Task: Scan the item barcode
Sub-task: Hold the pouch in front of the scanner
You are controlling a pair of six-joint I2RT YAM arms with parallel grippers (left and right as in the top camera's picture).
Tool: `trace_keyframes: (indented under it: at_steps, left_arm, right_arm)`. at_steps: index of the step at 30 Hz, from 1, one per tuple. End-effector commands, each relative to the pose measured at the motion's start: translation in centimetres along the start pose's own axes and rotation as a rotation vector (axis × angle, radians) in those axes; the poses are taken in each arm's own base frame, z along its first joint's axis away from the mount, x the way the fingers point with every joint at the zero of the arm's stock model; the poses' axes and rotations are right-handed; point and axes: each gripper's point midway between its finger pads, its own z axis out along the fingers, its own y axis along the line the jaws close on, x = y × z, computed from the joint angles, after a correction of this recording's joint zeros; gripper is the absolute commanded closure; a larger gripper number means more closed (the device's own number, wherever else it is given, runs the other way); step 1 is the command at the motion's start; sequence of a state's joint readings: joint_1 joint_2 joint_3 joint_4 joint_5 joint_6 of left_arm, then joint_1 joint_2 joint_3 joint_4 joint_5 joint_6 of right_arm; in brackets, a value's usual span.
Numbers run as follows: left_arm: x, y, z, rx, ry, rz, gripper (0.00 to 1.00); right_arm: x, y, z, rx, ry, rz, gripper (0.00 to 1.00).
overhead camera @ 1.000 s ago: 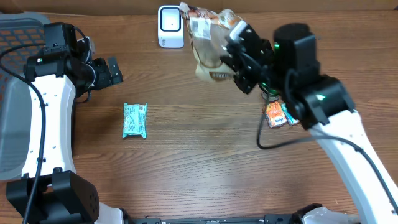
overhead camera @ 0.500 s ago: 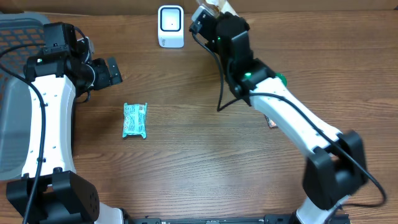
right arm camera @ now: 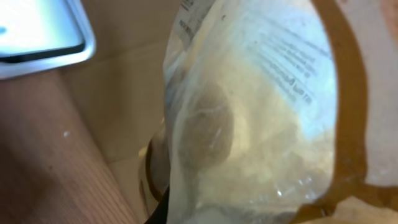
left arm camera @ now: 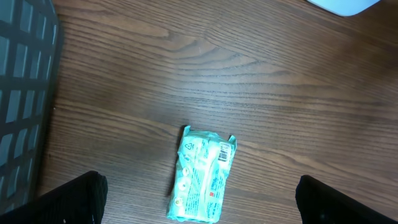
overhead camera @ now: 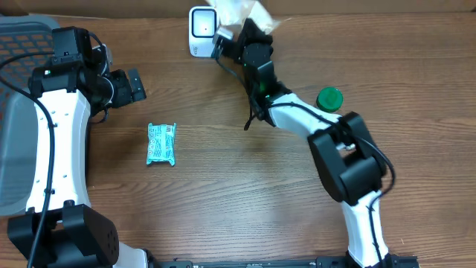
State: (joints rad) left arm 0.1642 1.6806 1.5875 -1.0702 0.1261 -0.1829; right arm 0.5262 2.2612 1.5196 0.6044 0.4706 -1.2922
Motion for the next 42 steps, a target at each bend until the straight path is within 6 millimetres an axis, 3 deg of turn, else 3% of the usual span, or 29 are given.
trace_keyframes:
  at_steps: [1,4,9,15,23,33,42]
  left_arm:
    - [0.1,0.1,0.1,-0.004,0.003,0.012,0.00]
    - [0.1,0.1,0.1,-0.004,0.003,0.012,0.01]
    - [0.1,0.1,0.1,-0.004,0.003,0.012,0.01]
    - [0.1,0.1,0.1,-0.004,0.003,0.012,0.00]
    - [0.1,0.1,0.1,-0.004,0.003,0.012,0.01]
    - [0.1,0.1,0.1,-0.004,0.003,0.012,0.00]
    - [0.1,0.1,0.1,-0.004,0.003,0.012,0.01]
  right_arm:
    - [-2.1,-0.7,1.4,0.032,-0.056,-0.074,0.96]
    - [-2.6,-1.2,1.9,0.012,-0.085,-0.055,0.96]
    - [-2.9,-4.3,2.5,0.068,-0.060,0.051,0.96]
    - [-2.9,-4.7,2.8,0.041,-0.021,0.106,0.96]
    - [-3.4,-4.6,2.8,0.037,-0.040,-0.092,0.96]
    - [-2.9,0.0,3.5,-0.050,-0.069,-0.301,0.96]
    - [-1.3,3.8,4.4,-0.098,-0.054,-0.325,0.96]
